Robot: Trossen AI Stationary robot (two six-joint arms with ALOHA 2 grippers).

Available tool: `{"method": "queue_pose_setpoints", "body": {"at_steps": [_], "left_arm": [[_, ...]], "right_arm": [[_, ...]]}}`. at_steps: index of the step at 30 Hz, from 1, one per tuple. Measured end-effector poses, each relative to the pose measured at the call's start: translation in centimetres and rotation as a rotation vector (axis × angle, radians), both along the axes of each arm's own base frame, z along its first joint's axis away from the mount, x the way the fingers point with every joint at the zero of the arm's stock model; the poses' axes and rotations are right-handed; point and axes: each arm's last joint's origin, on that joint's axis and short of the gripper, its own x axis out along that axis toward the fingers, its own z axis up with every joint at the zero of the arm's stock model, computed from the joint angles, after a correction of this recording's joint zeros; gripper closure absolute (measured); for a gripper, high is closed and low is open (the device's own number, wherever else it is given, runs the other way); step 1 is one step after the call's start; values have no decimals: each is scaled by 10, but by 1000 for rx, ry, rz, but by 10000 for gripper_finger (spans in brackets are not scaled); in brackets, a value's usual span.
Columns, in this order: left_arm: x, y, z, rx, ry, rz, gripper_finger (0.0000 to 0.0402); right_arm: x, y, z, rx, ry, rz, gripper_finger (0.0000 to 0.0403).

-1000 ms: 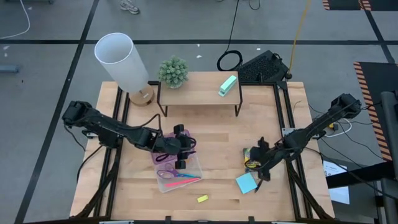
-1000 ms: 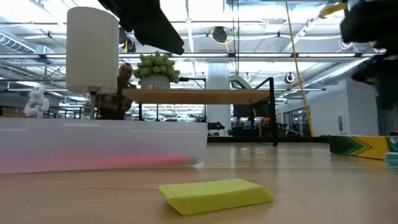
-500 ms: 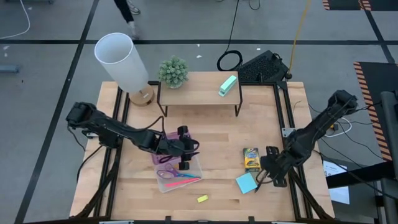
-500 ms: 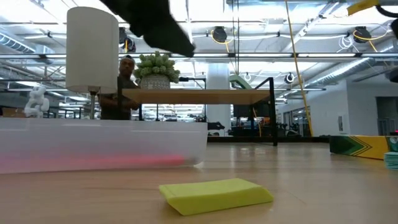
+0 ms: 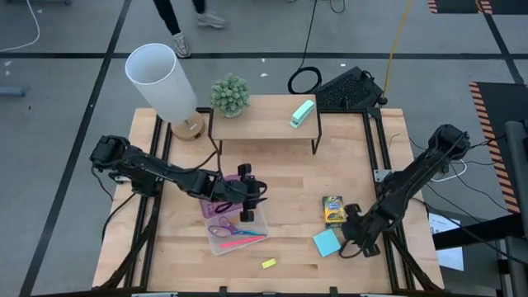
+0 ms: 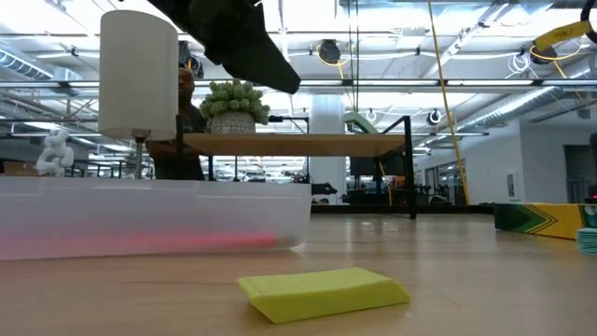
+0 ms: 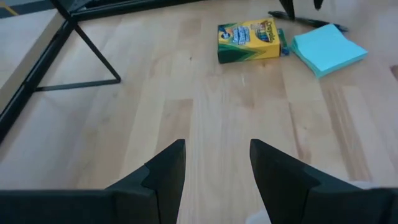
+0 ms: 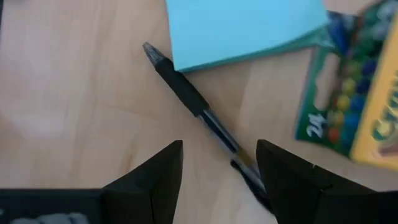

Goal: Pack school essentials
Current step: Put the black pen into the transparent box

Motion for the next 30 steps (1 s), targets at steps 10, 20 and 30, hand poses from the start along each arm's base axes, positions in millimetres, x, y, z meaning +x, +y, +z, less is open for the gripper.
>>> {"method": "queue_pose_setpoints", "body": {"at_steps": [10,20,30], "left_arm": [[1,0,1,-2,-14,-2,218],[1,0,1,-3,-12,-2,218],[1,0,1,-5,-12,0,218]], "right_arm": [[5,5,-16,-76,13,149,255],[5,5,-17,-81,0,189,328],[5,7,-17,-50,6,222,384]]}}
